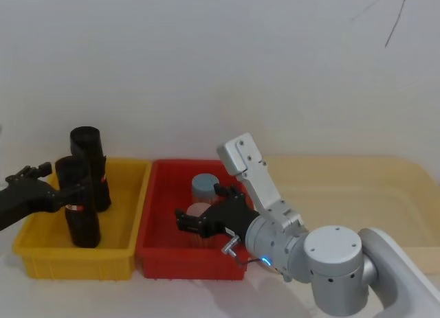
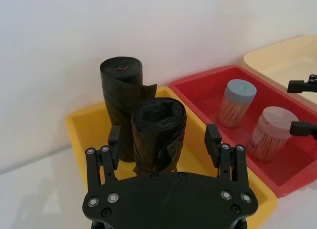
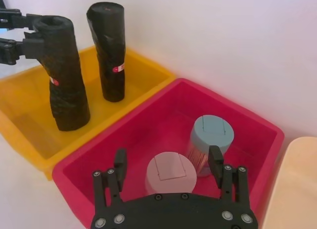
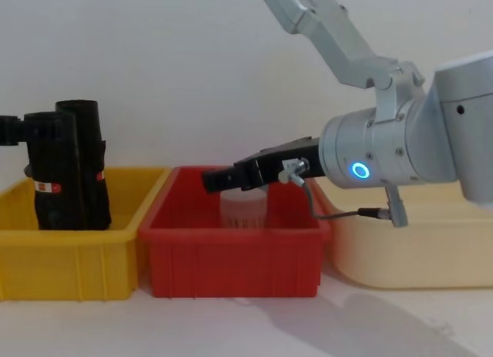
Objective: Pick up the garbage bag with the one hand and transfer it to the other hand.
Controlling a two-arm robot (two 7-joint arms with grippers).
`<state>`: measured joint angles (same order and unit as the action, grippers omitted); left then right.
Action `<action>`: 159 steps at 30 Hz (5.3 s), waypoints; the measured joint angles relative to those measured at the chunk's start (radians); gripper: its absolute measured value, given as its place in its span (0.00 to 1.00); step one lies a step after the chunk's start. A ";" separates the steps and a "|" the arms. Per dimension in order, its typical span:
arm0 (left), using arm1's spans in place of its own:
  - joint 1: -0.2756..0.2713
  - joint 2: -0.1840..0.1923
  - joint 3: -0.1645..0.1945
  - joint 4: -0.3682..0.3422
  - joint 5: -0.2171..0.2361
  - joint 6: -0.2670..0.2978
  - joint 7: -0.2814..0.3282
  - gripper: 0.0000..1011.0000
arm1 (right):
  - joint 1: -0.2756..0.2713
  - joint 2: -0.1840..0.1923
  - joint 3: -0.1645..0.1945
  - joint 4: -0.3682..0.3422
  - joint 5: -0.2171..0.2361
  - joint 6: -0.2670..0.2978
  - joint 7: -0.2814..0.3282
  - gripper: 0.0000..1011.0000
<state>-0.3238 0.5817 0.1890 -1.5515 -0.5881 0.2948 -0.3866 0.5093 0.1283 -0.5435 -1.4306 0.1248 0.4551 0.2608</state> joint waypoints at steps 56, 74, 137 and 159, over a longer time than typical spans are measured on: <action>-0.050 -0.041 0.065 0.073 -0.012 -0.049 0.049 0.99 | 0.054 -0.040 0.001 0.138 -0.049 0.032 0.053 0.99; -0.048 -0.043 0.061 0.076 -0.002 -0.056 0.061 0.61 | 0.057 -0.048 0.005 0.150 -0.053 0.025 0.054 0.67; -0.018 -0.025 0.008 0.022 -0.024 -0.058 0.071 0.37 | 0.061 -0.053 0.027 0.135 -0.038 -0.017 0.074 0.68; -0.237 -0.058 0.044 0.048 -0.079 -0.099 -0.074 0.37 | 0.050 0.006 0.133 -0.055 -0.060 -0.080 -0.009 0.68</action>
<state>-0.5608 0.5240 0.2333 -1.5037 -0.6668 0.1960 -0.4603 0.5595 0.1342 -0.4106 -1.4856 0.0649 0.3751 0.2518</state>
